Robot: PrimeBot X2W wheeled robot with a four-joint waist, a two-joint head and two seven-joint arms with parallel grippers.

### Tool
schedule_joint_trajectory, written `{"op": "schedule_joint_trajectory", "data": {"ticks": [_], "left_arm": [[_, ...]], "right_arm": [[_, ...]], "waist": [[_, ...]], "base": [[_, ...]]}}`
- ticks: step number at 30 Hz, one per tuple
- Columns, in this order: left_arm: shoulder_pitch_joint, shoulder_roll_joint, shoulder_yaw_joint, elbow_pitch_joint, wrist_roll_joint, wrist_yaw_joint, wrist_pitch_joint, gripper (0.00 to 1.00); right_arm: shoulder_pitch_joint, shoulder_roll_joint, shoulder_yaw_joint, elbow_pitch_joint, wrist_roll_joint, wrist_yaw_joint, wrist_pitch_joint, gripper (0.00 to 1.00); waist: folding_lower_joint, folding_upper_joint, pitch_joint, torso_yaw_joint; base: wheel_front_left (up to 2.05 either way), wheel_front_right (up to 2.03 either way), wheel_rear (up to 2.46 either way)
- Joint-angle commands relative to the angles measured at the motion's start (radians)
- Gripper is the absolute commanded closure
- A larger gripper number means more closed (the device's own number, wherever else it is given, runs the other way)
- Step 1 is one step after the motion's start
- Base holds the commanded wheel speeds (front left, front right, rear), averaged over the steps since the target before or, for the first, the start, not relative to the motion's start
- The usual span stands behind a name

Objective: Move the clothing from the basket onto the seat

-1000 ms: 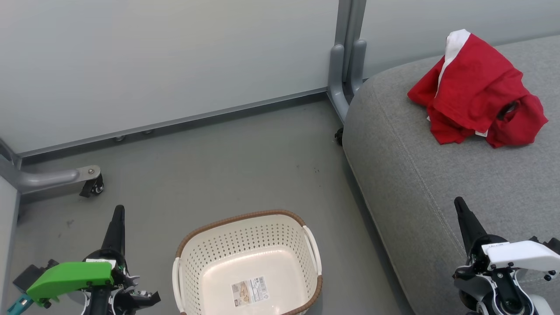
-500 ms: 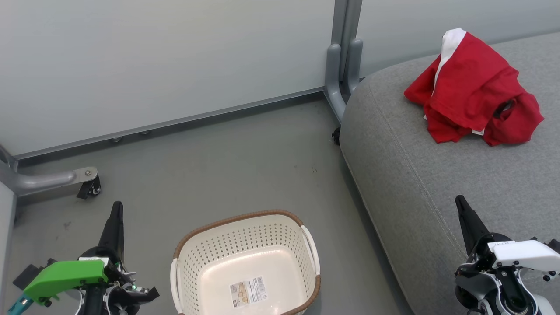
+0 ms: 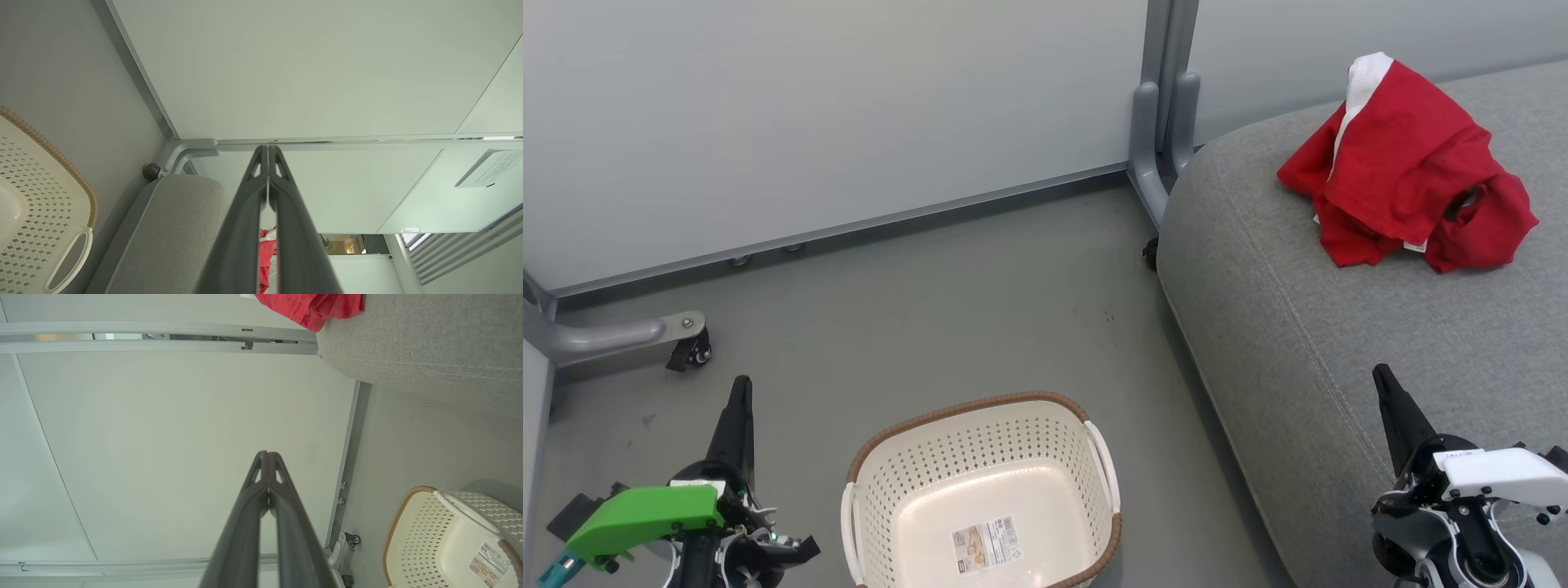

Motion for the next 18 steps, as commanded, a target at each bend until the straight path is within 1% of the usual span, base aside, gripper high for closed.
{"op": "schedule_joint_trajectory", "data": {"ticks": [1, 18], "left_arm": [[-0.01, 0.005, 0.003, -0.002, -0.002, -0.004, 0.004, 1.0], [-0.01, 0.005, 0.003, -0.002, -0.002, -0.004, 0.004, 1.0]], "right_arm": [[-0.009, -0.003, -0.003, 0.002, 0.003, 0.0, 0.004, 1.0], [-0.009, -0.002, -0.004, 0.002, 0.002, 0.0, 0.005, 1.0]], "waist": [[0.0, -0.0001, 0.0, 0.0], [0.0, -0.0001, 0.0, 0.0]], "base": [[0.0, 0.0, 0.0], [0.0, 0.0, 0.0]]}}
